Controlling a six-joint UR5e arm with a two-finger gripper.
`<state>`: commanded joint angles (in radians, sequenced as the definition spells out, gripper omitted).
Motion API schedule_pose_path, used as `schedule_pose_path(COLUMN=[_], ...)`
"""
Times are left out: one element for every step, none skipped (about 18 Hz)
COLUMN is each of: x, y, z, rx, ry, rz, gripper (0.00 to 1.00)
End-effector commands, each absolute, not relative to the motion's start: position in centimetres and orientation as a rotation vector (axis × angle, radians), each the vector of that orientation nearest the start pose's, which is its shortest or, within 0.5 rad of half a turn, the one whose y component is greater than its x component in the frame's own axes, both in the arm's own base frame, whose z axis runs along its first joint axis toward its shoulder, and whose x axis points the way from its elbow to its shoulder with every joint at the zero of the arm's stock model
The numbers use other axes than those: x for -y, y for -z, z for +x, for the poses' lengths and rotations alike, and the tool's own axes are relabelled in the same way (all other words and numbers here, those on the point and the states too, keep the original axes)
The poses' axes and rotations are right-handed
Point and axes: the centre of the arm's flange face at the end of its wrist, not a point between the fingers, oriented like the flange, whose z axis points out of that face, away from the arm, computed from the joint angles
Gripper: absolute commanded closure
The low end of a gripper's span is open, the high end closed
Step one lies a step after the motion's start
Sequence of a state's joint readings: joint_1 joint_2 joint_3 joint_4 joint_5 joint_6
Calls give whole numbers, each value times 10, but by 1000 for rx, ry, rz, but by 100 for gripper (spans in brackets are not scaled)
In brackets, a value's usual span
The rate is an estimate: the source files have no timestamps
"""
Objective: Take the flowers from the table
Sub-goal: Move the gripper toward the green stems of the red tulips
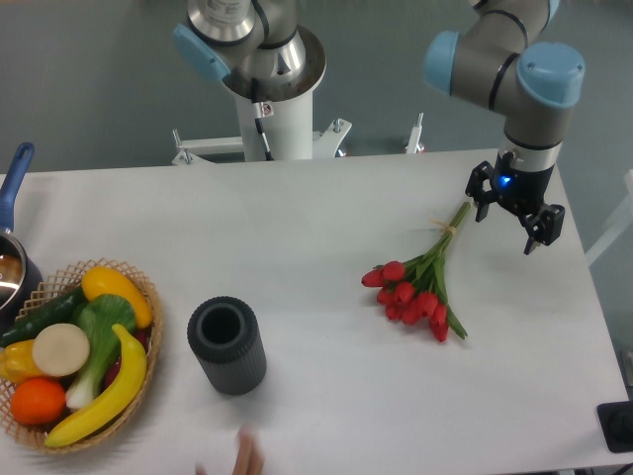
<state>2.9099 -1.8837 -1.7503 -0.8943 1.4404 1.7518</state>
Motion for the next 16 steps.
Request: schedule_pose_path(x=[-278,-277,-278,-279,-279,-279,-279,-279,-277,-276,-273,-270,-269,-268,-269,-268], y=[-301,-301,-301,-301,-299,-297,-295,-295,-289,-283,-276,-273,-271,-268,-264,-259], z=[-543,-543,-543,-542,-540,-539,-539,-539,-537,-535,-532,-531,-531,-531,-528,-526], rx=[-633,-631,-633,-633,-628,-624,-616,-611,-595,-585,-568,-542,-488,-406,-388,-382], ry=[-269,-270,-269,-267,-259,-257,-249,-245,-227,-207,-184,-168,-157,-142,-125,-110], rz=[-2929,-2930,-2929,-2929,-2929,-2931,-2929,-2916,-2900,-2884,-2870,-2861,-2860,-2874,-2877,-2878], gripper=[0,0,0,0,0,0,0,0,0,0,0,0,0,0,0,0])
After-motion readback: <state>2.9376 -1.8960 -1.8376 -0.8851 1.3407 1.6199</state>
